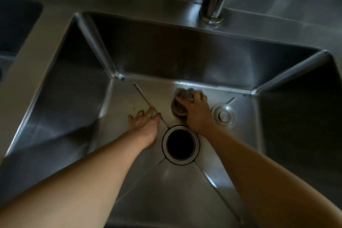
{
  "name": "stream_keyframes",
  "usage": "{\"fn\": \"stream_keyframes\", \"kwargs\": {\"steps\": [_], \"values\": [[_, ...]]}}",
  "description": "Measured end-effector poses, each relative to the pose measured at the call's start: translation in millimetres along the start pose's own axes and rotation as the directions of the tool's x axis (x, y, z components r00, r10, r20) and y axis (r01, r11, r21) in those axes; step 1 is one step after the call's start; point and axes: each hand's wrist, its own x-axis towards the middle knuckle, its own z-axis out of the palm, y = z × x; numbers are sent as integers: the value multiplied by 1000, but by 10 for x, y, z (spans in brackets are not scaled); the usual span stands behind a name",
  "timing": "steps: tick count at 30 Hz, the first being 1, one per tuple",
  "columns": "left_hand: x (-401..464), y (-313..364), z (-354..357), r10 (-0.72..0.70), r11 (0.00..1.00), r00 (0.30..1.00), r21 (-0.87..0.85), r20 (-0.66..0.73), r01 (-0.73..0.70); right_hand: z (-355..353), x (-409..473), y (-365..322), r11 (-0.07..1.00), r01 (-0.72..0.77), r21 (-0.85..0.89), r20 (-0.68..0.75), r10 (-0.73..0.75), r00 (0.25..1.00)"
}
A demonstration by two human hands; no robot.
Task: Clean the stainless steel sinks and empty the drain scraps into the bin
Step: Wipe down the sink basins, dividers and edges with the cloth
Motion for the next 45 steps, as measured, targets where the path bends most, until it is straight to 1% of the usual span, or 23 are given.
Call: {"fn": "stream_keyframes", "kwargs": {"steps": [3, 5, 7, 11, 13, 15, 17, 18, 19, 20, 21, 23, 24, 26, 27, 28, 31, 33, 36, 40, 41, 43, 45], "values": [[-14, -3, -23, 5, 1000, 1000, 27, 9, -5, 120, -331, -155, 982, 62, 178, 30, -68, 997], [-31, 23, -50, -1, 1000, 1000, 14, 28, 1, 160, -513, -194, 970, 94, 224, 74, -113, 991], [-51, 54, -66, -5, 1000, 999, 5, 35, 5, 129, -587, -197, 972, 43, 229, 150, -79, 986], [-118, 113, 10, 16, 1000, 1000, 2, 2, -16, -126, -622, -72, 966, -64, 249, -11, 69, 998], [-139, 133, 55, 21, 1000, 999, 7, 25, -21, -159, -605, 109, 980, -91, 177, -1, 93, 996], [-147, 140, 63, 14, 999, 999, 40, 50, -16, -25, -603, 257, 982, -109, 153, 8, 109, 994], [-140, 136, 43, 13, 997, 998, 76, 64, -17, 259, -631, 396, 965, -149, 217, -73, 168, 983], [-138, 136, 31, 11, 997, 997, 81, 73, -17, 306, -702, 356, 958, -142, 248, -64, 162, 985], [-136, 130, 20, 7, 997, 996, 78, 86, -14, 254, -756, 207, 950, -128, 285, -5, 135, 991], [-142, 129, 16, 7, 997, 995, 71, 101, -14, 95, -832, 89, 962, -82, 261, 21, 79, 997], [-154, 127, 19, 10, 998, 994, 59, 113, -17, -22, -911, -11, 947, -79, 310, 56, 65, 996], [-204, 125, 49, 20, 999, 993, 40, 116, -25, -139, -986, -48, 897, -183, 403, 149, 133, 980], [-244, 118, 77, 16, 999, 994, 36, 111, -20, -225, -1063, -19, 889, -211, 408, 142, 166, 976], [-343, 88, 149, -18, 999, 994, 46, 109, 13, -297, -1192, 97, 805, -349, 480, 103, 343, 934], [-403, 63, 196, -39, 998, 993, 56, 112, 33, -289, -1256, 192, 729, -449, 517, 94, 473, 876], [-464, 45, 238, -56, 997, 991, 64, 117, 49, -274, -1327, 281, 702, -515, 491, 82, 552, 830], [-597, 23, 299, -65, 995, 986, 80, 153, 53, -195, -1532, 410, 693, -662, 286, 121, 659, 742], [-629, 18, 306, -61, 994, 986, 98, 157, 45, -109, -1571, 328, 649, -719, 249, 180, 699, 692], [-609, 8, 311, -55, 993, 988, 108, 147, 39, -34, -1447, 13, 707, -687, 167, 142, 672, 726], [-595, -16, 328, -48, 994, 984, 106, 170, 30, 63, -1201, -336, 688, -650, 323, 286, 584, 760], [-589, -19, 323, -43, 994, 985, 105, 167, 25, 60, -1156, -382, 702, -639, 316, 296, 566, 769], [-573, -32, 313, -35, 994, 986, 111, 160, 17, 8, -1089, -395, 664, -658, 355, 344, 561, 753], [-566, -64, 325, -24, 995, 985, 99, 172, 7, -100, -1084, -402, 633, -646, 426, 354, 541, 763]]}}
